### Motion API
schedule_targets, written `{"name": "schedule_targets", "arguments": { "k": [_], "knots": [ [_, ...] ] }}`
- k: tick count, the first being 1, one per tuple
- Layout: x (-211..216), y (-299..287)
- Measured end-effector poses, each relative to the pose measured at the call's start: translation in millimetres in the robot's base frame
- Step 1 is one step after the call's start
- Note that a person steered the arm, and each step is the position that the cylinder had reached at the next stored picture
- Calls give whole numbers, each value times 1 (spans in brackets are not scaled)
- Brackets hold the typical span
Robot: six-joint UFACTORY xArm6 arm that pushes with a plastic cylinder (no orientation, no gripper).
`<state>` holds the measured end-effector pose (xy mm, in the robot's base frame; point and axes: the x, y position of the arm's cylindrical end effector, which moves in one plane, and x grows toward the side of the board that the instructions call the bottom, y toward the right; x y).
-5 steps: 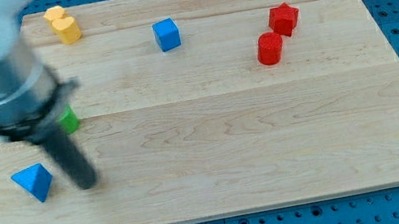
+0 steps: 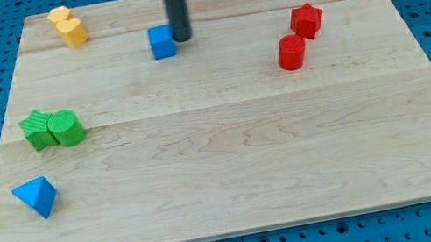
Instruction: Drag blue cube adjacent to the blue triangle
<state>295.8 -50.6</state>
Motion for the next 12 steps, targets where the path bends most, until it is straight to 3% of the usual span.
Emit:
{"name": "schedule_targets", "arguments": {
  "k": [1,2,5,9,12],
  "knots": [
    [-30,-3],
    [-23,-39],
    [93,8],
    [243,3],
    [259,-84]
  ]
}}
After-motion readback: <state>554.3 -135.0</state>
